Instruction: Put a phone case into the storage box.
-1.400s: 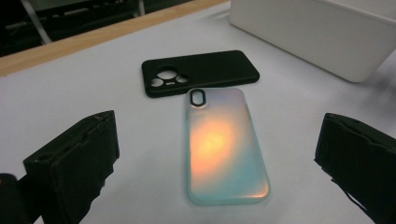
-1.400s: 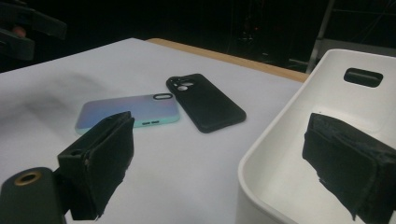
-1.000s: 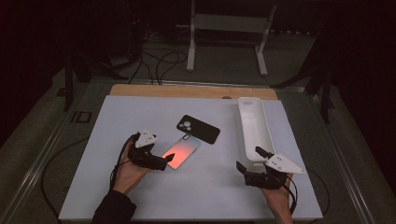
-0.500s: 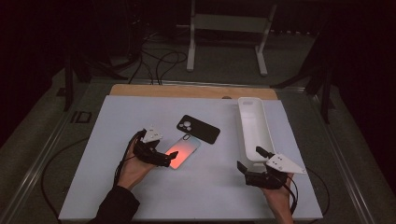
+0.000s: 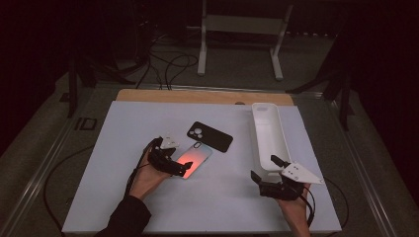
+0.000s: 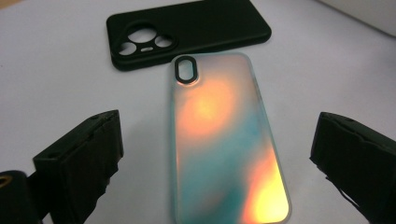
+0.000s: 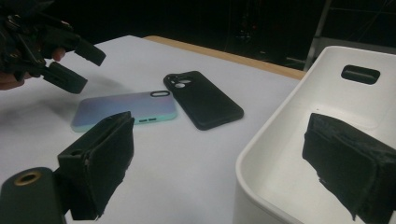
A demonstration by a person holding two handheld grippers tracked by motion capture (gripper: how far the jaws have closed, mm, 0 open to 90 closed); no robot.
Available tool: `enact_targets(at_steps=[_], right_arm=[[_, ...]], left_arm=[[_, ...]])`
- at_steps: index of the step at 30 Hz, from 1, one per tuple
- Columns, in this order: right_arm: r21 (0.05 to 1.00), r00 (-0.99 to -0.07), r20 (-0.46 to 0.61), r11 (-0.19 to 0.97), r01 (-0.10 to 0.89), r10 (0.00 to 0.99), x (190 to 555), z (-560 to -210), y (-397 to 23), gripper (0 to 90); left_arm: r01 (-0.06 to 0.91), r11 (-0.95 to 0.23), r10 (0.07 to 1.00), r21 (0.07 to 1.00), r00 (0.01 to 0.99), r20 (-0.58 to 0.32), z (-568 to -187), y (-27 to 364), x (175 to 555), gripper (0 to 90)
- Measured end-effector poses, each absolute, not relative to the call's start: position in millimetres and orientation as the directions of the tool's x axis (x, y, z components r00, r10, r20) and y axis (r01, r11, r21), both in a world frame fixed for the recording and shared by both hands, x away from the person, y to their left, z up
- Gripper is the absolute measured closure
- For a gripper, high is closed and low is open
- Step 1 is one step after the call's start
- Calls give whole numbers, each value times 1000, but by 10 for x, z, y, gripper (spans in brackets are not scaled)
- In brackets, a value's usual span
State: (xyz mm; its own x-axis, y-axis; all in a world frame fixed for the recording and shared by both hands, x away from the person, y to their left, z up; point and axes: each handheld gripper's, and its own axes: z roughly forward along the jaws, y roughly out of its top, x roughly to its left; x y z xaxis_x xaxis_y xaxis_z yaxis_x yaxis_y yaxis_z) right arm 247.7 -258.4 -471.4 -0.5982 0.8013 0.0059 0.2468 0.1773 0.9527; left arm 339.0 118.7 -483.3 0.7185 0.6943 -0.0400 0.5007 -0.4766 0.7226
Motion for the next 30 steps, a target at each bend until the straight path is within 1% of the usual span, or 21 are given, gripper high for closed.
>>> enact_targets(at_steps=[3, 10, 14, 22, 30], right_arm=[[953, -598, 6, 177, 248, 802, 2478, -4714, -2585, 88], [953, -597, 6, 177, 247, 802, 2477, -4717, -2583, 88], [952, -598, 5, 179, 248, 801, 2477, -4719, -2582, 88], [952, -598, 2, 182, 247, 801, 2478, -4722, -2579, 89], [951, -598, 1, 183, 247, 802, 2478, -4725, -2578, 88]], left_arm=[[510, -481, 695, 713, 718, -45, -4847, 1166, 3408, 48], [539, -513, 688, 667, 724, -56, -4927, 1073, 3471, 51], [543, -534, 688, 648, 725, -41, -4956, 1034, 3482, 55], [564, -552, 692, 615, 720, -39, -5023, 969, 3502, 75], [577, -564, 700, 591, 714, -30, -5064, 846, 3533, 70]])
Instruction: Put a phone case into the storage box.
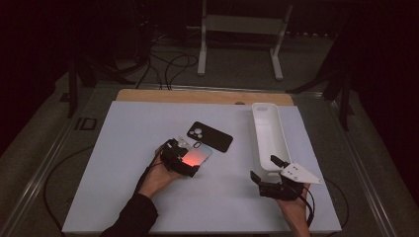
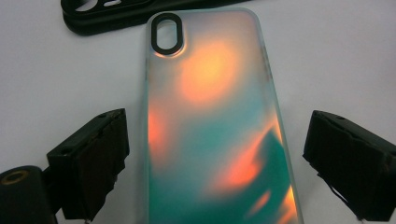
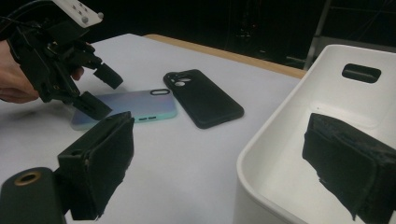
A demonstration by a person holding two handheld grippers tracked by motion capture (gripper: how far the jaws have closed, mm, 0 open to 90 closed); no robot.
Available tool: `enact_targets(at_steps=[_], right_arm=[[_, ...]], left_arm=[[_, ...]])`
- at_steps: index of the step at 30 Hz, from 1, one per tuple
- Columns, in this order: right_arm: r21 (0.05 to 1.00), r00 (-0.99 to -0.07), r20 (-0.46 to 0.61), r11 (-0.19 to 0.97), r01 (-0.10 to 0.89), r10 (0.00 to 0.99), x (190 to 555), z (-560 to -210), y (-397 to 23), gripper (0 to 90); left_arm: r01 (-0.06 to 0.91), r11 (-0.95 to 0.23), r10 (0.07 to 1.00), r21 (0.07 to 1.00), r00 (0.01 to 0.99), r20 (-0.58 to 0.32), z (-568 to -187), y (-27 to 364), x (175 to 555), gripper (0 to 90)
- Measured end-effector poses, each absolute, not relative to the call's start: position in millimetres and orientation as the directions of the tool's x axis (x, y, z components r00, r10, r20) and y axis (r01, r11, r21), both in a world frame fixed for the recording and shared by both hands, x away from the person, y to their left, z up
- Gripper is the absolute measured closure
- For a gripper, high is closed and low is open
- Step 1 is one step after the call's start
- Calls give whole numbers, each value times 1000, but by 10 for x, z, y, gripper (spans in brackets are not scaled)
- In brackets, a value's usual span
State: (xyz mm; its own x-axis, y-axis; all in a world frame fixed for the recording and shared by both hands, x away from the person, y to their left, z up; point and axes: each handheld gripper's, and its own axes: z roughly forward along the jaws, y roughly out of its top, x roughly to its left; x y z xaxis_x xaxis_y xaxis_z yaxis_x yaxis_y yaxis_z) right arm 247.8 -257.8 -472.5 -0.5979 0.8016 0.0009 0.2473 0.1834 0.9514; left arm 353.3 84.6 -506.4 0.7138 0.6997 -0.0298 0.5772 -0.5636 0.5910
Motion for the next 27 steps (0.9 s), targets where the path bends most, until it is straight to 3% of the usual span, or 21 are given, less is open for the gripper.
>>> enact_targets(at_steps=[27], right_arm=[[951, -596, 1, 184, 248, 803, 2474, -4730, -2587, 88]], left_arm=[[610, -579, 722, 542, 692, -8, -5157, 801, 3538, 142]])
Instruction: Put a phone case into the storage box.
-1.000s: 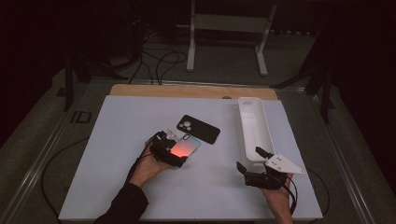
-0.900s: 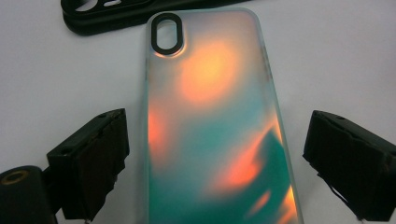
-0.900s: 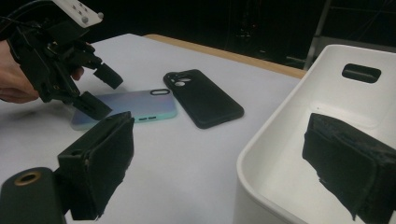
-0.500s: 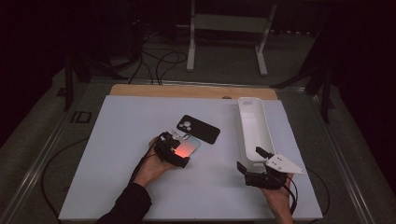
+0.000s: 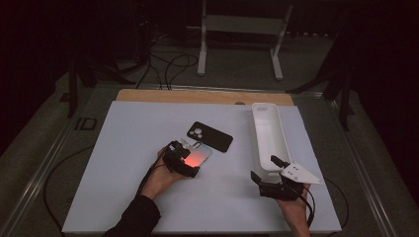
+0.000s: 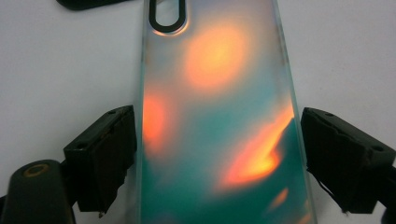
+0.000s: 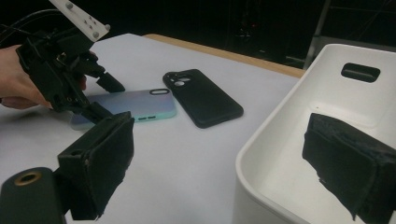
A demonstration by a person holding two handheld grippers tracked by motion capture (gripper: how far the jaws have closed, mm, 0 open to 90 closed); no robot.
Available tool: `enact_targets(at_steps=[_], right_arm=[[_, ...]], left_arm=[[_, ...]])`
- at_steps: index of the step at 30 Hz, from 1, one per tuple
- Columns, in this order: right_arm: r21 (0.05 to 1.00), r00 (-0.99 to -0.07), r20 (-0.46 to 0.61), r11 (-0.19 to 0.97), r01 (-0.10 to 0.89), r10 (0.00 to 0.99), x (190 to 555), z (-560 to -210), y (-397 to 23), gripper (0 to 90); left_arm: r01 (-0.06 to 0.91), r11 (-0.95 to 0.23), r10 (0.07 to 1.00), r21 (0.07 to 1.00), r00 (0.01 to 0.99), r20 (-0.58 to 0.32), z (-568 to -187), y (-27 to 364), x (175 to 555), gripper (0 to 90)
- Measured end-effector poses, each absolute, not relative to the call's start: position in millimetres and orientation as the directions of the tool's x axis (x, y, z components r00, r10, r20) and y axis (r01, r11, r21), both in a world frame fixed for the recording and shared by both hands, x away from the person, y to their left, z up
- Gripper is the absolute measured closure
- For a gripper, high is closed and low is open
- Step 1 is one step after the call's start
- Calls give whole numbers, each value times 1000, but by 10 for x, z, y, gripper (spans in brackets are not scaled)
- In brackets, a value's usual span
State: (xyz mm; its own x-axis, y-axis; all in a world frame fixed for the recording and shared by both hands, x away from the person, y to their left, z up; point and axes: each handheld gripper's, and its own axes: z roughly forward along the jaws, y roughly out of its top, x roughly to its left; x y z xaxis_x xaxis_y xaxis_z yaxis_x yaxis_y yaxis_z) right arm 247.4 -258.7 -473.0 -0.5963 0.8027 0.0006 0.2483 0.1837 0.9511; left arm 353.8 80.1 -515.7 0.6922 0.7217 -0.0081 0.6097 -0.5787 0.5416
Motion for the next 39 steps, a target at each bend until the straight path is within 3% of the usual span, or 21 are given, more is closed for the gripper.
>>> enact_targets(at_steps=[15, 39], right_arm=[[951, -594, 9, 176, 253, 805, 2477, -4726, -2596, 88], [948, -593, 28, 166, 271, 805, 2502, -4745, -2568, 88]], left_arm=[[639, -531, 731, 556, 677, -80, -5106, 877, 3544, 173], [475, -457, 725, 752, 689, 5, -4667, 1090, 3118, 172]])
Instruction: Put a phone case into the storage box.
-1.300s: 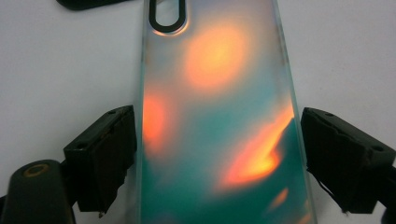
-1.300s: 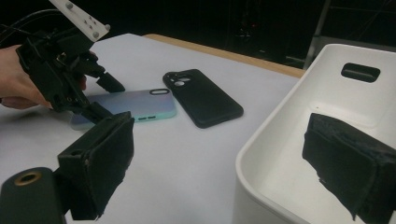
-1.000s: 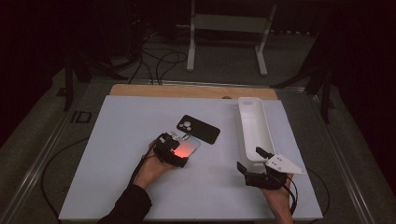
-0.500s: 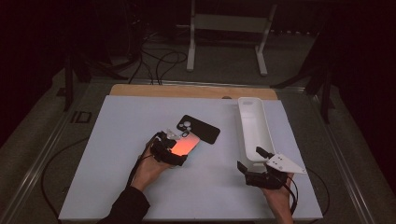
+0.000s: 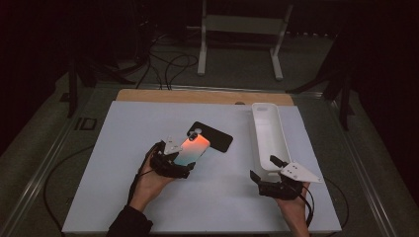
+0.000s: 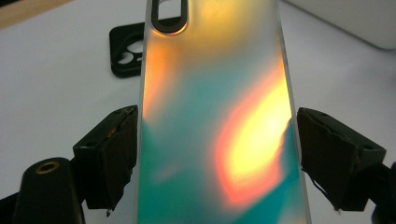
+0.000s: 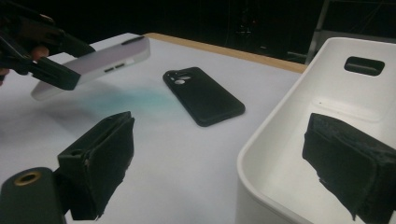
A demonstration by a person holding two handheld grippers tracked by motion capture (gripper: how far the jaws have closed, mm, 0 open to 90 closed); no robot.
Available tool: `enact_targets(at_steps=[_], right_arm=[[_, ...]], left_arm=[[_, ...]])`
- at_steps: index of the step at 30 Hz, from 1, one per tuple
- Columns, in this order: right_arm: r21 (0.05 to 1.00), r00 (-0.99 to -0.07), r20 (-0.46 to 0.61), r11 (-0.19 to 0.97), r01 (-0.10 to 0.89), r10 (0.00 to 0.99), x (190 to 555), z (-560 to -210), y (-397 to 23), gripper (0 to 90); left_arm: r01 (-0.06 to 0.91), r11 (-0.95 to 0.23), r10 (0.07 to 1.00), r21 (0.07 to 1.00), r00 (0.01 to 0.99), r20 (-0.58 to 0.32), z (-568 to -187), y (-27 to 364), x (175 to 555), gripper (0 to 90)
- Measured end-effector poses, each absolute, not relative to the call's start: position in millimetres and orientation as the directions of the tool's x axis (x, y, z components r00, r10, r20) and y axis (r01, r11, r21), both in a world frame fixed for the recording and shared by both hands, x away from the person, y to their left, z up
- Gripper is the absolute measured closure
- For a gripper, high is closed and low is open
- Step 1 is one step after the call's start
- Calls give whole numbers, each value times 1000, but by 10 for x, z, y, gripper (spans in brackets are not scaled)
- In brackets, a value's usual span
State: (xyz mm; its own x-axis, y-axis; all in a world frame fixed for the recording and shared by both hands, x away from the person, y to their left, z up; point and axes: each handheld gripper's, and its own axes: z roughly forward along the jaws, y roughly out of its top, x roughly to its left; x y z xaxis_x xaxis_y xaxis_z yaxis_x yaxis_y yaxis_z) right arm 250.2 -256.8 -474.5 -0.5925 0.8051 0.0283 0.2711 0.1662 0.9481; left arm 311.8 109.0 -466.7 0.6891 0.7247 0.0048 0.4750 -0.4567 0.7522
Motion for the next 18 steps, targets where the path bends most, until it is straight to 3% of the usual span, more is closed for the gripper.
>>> enact_targets(at_steps=[18], right_arm=[[949, -593, 56, 141, 281, 803, 2506, -4716, -2567, 88]], left_arm=[[416, -440, 718, 796, 695, 34, -4551, 1161, 3080, 172]])
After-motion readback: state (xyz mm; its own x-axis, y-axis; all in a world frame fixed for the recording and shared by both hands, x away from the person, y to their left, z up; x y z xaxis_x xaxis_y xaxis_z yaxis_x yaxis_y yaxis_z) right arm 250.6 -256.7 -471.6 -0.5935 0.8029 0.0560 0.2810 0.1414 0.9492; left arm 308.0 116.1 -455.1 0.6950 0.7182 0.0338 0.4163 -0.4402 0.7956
